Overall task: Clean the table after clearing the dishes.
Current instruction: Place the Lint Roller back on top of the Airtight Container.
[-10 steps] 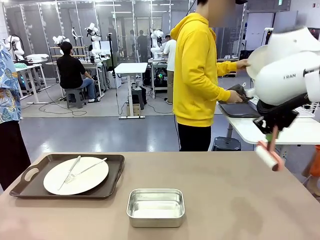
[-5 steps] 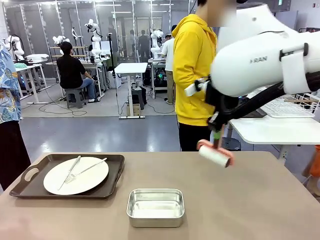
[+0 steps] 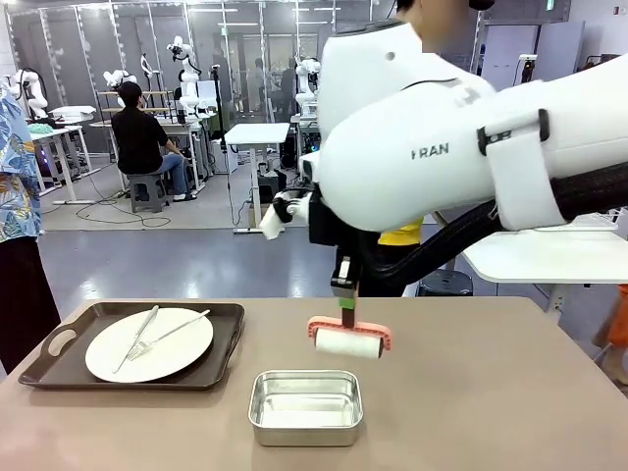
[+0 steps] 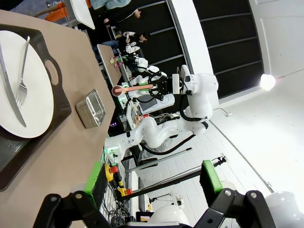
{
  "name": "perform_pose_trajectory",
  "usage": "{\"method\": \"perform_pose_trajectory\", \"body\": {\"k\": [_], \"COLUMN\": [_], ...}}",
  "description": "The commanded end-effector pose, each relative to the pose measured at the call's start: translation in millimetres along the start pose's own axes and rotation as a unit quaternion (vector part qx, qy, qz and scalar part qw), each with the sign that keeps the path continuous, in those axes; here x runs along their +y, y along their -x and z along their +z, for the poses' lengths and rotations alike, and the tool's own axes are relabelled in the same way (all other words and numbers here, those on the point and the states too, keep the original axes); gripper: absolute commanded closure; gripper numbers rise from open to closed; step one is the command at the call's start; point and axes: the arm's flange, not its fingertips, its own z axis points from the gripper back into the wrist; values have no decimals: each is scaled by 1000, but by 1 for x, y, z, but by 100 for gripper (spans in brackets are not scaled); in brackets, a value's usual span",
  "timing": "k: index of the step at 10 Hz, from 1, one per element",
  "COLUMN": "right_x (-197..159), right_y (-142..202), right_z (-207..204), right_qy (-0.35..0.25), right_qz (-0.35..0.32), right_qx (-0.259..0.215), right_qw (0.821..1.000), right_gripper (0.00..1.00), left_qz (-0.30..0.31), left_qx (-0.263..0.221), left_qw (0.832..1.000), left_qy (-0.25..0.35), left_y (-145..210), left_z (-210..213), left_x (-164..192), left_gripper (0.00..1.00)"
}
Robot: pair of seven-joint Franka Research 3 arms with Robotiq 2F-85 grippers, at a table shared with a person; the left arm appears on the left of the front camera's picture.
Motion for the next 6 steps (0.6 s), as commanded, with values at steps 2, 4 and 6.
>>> {"method": "perform_pose_trajectory", "body": {"k": [2,4,6], "right_x": [0,0,-1], "right_y": [0,0,-1], "right_z": [0,0,-1], "right_qy": [0,0,-5], "right_qz": [0,0,2], "right_qx": [0,0,-4], "right_qw": [1000,1000,1000], "right_gripper": [79,79,79], "left_qz": [-8,-8,-8], "left_qx": [-6,-6,-6], "left_qw": [1000,1000,1000], "left_qy": [-6,-6,-6], "left_y": [3,3,3], "left_z": [-2,-2,-2], "left_x": [-4,-4,-4], "left_gripper": [0,0,0]}}
